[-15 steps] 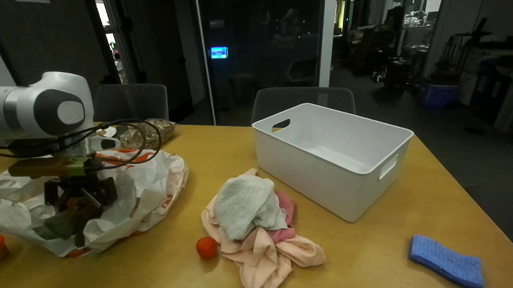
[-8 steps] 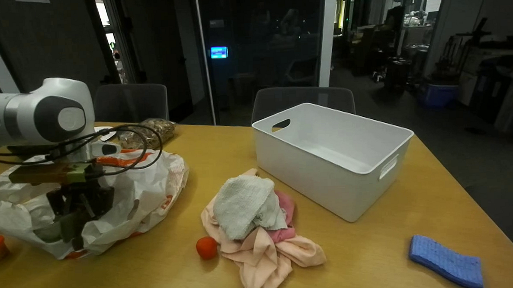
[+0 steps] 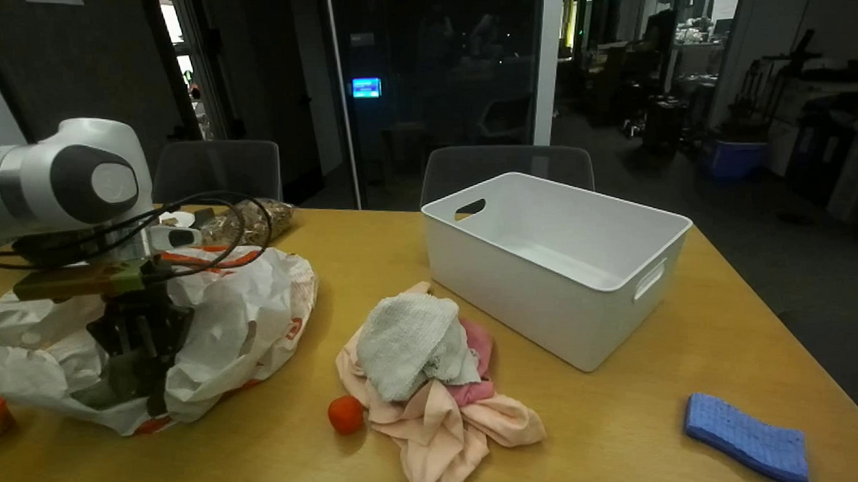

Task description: Empty the plastic

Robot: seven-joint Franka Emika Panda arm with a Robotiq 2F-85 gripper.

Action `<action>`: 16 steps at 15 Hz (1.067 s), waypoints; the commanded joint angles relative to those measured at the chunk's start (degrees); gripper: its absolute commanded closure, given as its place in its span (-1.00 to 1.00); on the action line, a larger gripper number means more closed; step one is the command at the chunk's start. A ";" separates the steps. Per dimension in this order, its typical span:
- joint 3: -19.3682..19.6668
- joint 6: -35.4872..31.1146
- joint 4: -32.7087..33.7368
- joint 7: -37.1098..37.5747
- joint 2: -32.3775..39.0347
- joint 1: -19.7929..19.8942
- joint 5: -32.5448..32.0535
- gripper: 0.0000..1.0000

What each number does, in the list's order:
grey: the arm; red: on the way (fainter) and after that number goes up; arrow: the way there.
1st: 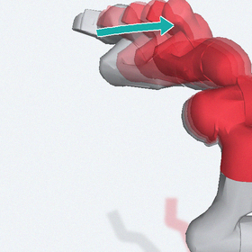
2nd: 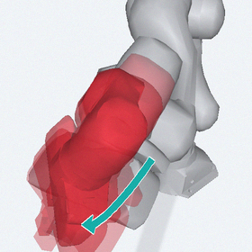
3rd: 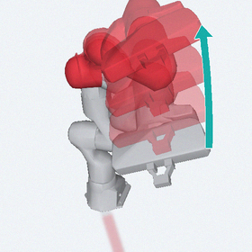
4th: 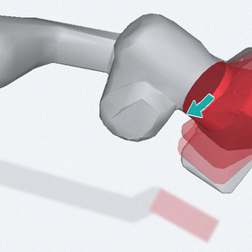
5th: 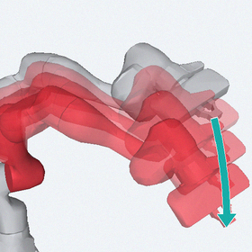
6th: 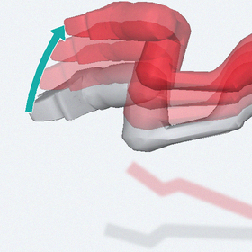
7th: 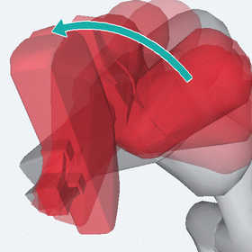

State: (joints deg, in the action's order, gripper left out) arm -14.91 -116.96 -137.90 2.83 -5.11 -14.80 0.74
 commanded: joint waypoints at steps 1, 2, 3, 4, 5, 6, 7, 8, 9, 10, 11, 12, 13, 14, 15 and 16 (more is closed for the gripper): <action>0.73 6.54 2.41 -1.07 -3.99 0.57 -0.41 0.82; 1.17 7.36 2.98 -2.49 -4.76 0.77 -0.23 0.82; 1.55 8.37 3.62 -3.70 -5.30 0.96 -0.26 0.83; 1.94 10.50 4.74 -3.89 -5.51 1.24 -0.12 0.82; 2.41 13.31 5.88 -4.43 -5.75 1.44 0.59 0.82; 2.95 16.88 7.39 -5.28 -5.83 1.63 1.22 0.81; 3.68 22.86 9.88 -6.35 -5.12 1.92 2.51 0.81; 4.35 27.17 11.64 -7.11 -3.67 2.34 3.28 0.82; 5.01 31.75 13.63 -8.55 -3.31 2.68 3.90 0.82; 5.57 36.23 15.64 -9.62 -2.62 3.07 4.49 0.82; 6.01 40.38 17.41 -10.40 -1.63 3.47 4.89 0.82; 6.30 44.55 19.15 -10.07 -0.56 3.90 4.75 0.82; 6.52 48.37 20.68 -9.45 0.51 4.31 4.46 0.82; 6.70 51.87 22.10 -8.59 1.73 4.75 4.08 0.82; 6.90 55.22 23.36 -8.11 2.84 5.17 3.88 0.82; 7.01 57.92 24.11 -6.46 3.78 5.64 3.18 0.83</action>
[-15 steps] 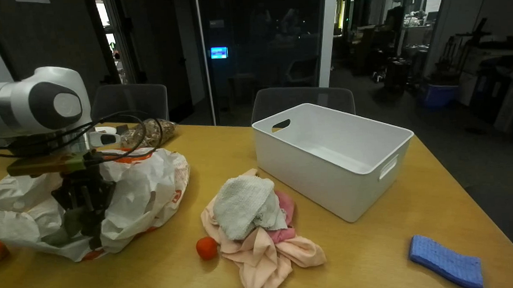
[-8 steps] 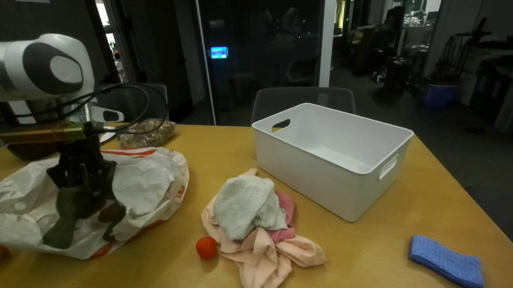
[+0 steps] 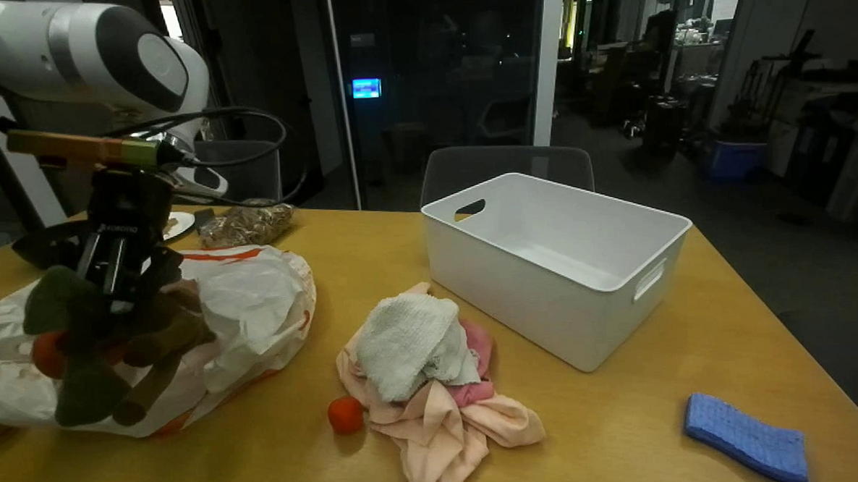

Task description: Empty the plastic

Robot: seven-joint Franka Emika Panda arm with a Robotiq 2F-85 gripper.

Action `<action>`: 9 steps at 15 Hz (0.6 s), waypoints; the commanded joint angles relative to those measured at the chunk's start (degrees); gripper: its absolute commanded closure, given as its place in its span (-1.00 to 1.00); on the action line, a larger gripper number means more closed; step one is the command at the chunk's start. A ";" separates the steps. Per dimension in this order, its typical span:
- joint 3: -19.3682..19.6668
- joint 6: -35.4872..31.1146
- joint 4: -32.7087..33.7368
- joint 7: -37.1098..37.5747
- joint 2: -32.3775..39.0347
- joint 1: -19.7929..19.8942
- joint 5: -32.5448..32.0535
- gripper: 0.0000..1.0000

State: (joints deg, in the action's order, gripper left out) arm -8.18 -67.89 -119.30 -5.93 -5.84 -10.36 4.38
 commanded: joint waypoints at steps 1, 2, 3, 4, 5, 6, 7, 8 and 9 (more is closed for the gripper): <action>0.50 11.33 6.15 3.68 5.33 1.70 -1.05 0.83; 0.87 13.58 6.48 5.11 5.72 2.28 -1.99 0.83; 1.12 16.00 7.08 6.36 6.57 2.65 -2.63 0.83; 1.61 18.46 7.32 7.69 6.54 3.24 -3.58 0.84; 2.07 20.96 7.50 9.08 6.36 3.76 -4.66 0.85; 2.45 23.22 7.47 10.48 5.85 4.18 -6.43 0.86; 2.80 25.10 7.34 12.02 5.01 4.56 -8.18 0.83; 3.05 20.36 1.48 13.23 3.53 4.85 -10.74 0.78; 3.13 20.98 1.99 13.79 2.49 4.99 -13.78 0.76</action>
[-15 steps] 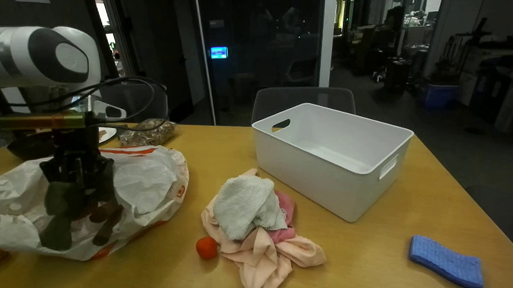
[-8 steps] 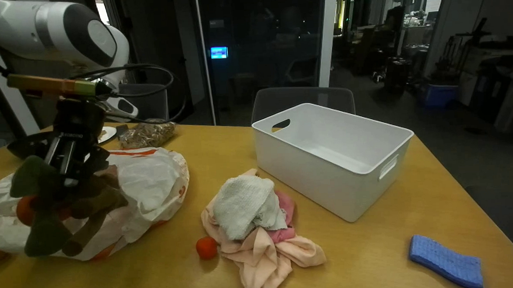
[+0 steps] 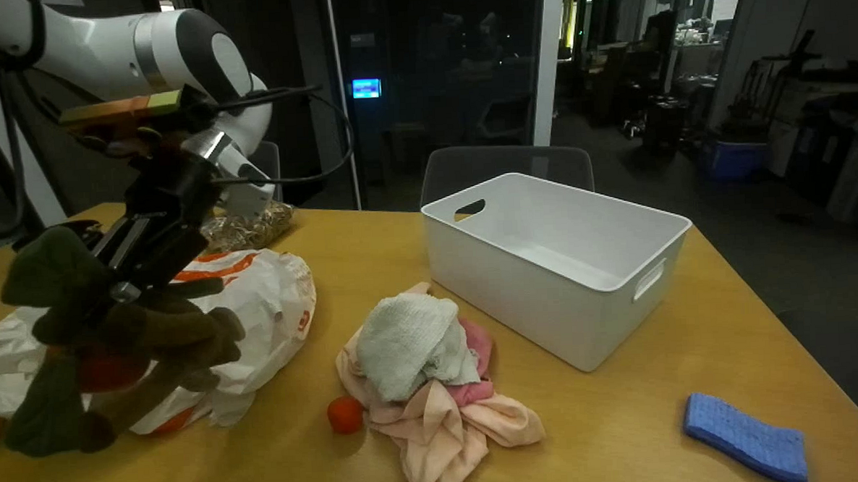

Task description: Empty the plastic

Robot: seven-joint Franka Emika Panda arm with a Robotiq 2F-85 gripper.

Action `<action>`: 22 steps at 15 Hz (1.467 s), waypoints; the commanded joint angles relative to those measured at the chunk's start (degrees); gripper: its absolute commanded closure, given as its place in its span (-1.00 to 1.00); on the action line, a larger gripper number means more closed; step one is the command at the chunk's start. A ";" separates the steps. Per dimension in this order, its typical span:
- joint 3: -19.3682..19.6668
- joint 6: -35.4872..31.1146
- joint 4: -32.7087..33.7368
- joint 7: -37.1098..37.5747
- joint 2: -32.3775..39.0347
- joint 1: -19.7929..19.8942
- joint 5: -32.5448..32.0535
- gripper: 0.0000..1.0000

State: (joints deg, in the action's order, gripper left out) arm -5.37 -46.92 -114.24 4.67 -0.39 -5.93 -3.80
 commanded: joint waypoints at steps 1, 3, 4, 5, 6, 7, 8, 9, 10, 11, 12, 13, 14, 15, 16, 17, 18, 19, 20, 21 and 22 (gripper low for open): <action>0.23 -0.04 -2.38 2.38 -4.28 0.57 -9.26 0.76; -0.09 -0.15 -1.35 0.82 -5.61 0.48 -15.54 0.76; -0.34 -0.20 -0.78 0.58 -6.10 0.31 -18.35 0.76; -0.71 -0.25 -0.16 0.34 -6.27 0.06 -21.41 0.76; -1.15 -0.31 0.74 0.53 -6.79 -0.16 -23.78 0.76; -1.51 -0.68 1.64 0.82 -7.03 -0.63 -25.92 0.74; -2.08 -1.33 2.35 1.03 -7.34 -0.80 -27.89 0.74; -2.66 -2.47 3.72 1.66 -6.94 -1.12 -29.05 0.75; -3.02 -4.13 4.42 2.24 -6.79 -1.42 -30.22 0.75; -3.28 -6.51 5.74 3.15 -5.64 -1.92 -30.69 0.75; -3.62 -9.28 6.44 4.01 -5.09 -2.21 -30.96 0.75; -4.00 -12.60 7.13 4.77 -4.28 -2.57 -30.94 0.73; -4.40 -16.07 7.38 5.37 -3.80 -2.90 -31.23 0.71; -4.85 -19.33 7.74 5.07 -3.12 -3.31 -31.68 0.73; -5.19 -22.51 7.95 4.54 -2.65 -3.63 -32.38 0.74; -5.70 -24.88 9.21 4.03 -1.39 -4.03 -33.80 0.74; -5.94 -27.86 9.85 3.55 -0.82 -4.27 -34.74 0.74; -6.18 -30.76 10.98 2.83 0.29 -4.56 -35.51 0.74; -6.43 -33.60 11.92 2.06 1.35 -4.92 -36.37 0.74; -6.65 -36.29 12.92 1.23 2.46 -5.23 -37.37 0.74; -6.83 -38.81 14.07 0.09 3.68 -5.50 -38.73 0.74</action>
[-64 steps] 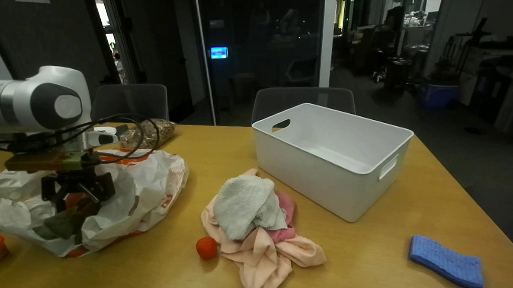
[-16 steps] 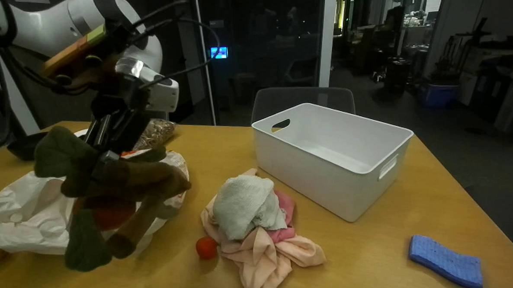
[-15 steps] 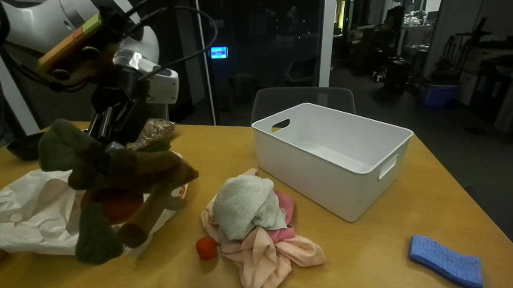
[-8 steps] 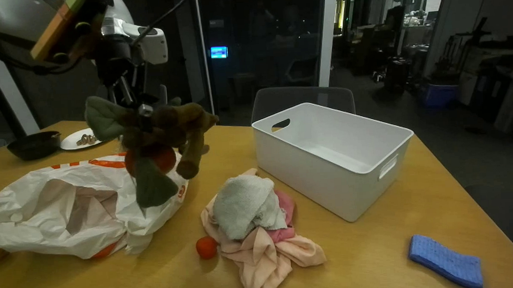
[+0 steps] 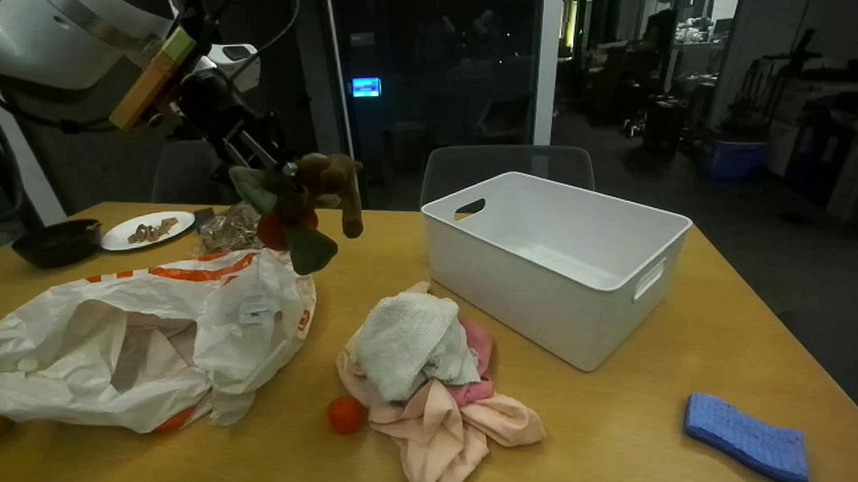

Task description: Empty the plastic

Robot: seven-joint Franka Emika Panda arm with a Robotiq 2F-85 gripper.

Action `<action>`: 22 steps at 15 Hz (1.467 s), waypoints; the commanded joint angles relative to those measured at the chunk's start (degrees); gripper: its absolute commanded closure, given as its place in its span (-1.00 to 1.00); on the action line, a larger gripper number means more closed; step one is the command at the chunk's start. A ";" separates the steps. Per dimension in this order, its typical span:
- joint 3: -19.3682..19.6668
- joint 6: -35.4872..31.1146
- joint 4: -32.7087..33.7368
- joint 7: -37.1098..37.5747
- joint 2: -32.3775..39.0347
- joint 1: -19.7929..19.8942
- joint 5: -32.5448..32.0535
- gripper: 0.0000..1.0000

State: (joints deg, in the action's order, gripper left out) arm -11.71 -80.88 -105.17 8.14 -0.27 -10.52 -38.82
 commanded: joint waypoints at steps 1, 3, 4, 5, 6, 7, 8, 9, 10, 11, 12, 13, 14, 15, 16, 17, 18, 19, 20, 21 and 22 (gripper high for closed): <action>-0.49 -7.43 6.30 -4.62 4.99 -1.01 -4.98 0.74; -0.17 -10.76 8.83 -7.04 7.79 -1.13 -7.56 0.74; 0.05 -12.19 9.83 -8.13 9.02 -1.10 -8.45 0.75; 0.28 -13.03 11.19 -9.41 10.62 -1.05 -9.00 0.74; 0.49 -13.71 12.31 -10.43 12.05 -1.08 -9.51 0.74; 0.73 -14.27 13.54 -11.90 13.57 -1.13 -9.98 0.74; 0.96 -14.45 14.94 -13.08 15.04 -1.21 -10.18 0.74; 1.17 -14.45 16.46 -13.96 16.60 -1.30 -9.86 0.74; 1.33 -14.69 17.64 -15.04 17.77 -1.32 -9.51 0.75; 1.52 -14.78 19.03 -15.85 19.06 -1.39 -9.31 0.74; 1.53 -14.10 20.82 -16.14 20.53 -1.97 -9.38 0.74; 1.62 -14.22 22.09 -16.85 21.60 -2.08 -9.18 0.74; 1.63 -14.09 23.37 -17.45 22.57 -2.14 -8.53 0.06; 1.66 -14.31 24.16 -17.86 23.27 -2.15 -8.05 0.04; 1.68 -14.28 24.95 -18.52 23.86 -2.22 -7.78 -0.09; 1.71 -14.42 25.34 -18.98 24.15 -2.23 -7.44 -0.23; 1.76 -14.59 25.53 -19.23 24.28 -2.27 -7.23 -0.37; 1.80 -14.85 24.64 -19.07 23.38 -2.08 -6.76 -0.55; 1.84 -14.78 24.21 -18.58 22.75 -2.08 -6.43 -0.68; 1.74 -14.18 22.35 -17.40 20.71 -1.89 -5.17 -0.86; 1.74 -12.93 21.67 -17.14 19.65 -1.83 -3.77 -0.97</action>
State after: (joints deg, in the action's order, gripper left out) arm -10.63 -95.73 -82.31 -8.92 22.69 -11.97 -45.87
